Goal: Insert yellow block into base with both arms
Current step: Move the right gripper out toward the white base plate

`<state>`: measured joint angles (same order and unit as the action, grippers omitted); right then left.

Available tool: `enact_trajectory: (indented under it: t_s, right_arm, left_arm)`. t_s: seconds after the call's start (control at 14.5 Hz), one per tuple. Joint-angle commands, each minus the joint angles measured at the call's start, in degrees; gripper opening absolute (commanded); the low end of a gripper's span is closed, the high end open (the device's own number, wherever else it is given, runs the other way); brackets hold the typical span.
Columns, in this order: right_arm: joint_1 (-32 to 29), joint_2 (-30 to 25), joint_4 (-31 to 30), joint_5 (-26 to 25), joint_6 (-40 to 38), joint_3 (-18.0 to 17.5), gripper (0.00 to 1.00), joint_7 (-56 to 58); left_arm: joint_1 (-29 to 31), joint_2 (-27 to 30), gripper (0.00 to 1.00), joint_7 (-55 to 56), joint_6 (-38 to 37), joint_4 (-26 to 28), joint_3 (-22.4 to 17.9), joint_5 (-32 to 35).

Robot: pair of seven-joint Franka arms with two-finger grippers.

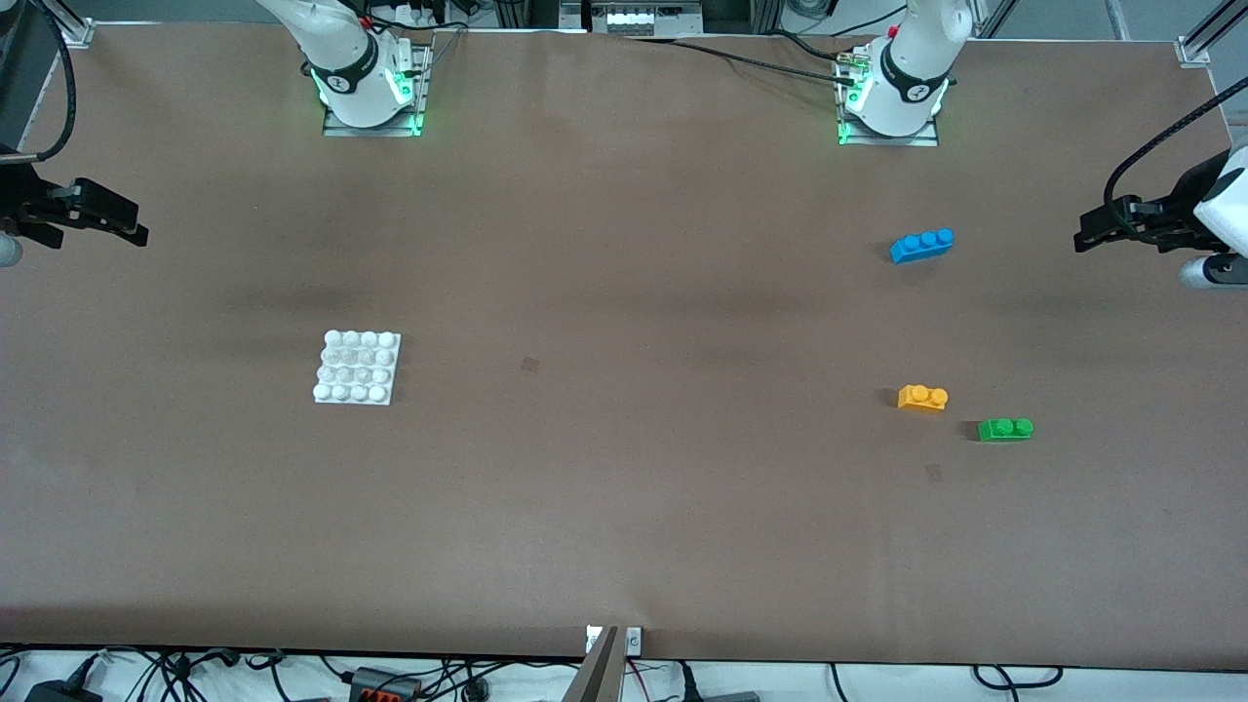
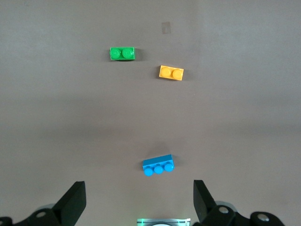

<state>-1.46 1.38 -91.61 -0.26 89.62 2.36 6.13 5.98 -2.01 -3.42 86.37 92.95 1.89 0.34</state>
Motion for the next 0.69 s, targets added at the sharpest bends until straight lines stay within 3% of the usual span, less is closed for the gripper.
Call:
enact_trajectory:
  t_s: [0.0,0.62]
  right_arm:
    - [-0.03,-1.20,-1.21,-0.27,0.55,-0.08,1.00,-0.06]
    - [0.40,0.20,-1.21,-0.53,-0.23,-0.08,1.00,0.20]
  left_arm:
    - [0.26,0.69,1.00,-0.97,0.02,0.48,0.05,0.89]
    - [0.35,0.69,1.00,-0.97,0.02,0.48,0.05,0.89]
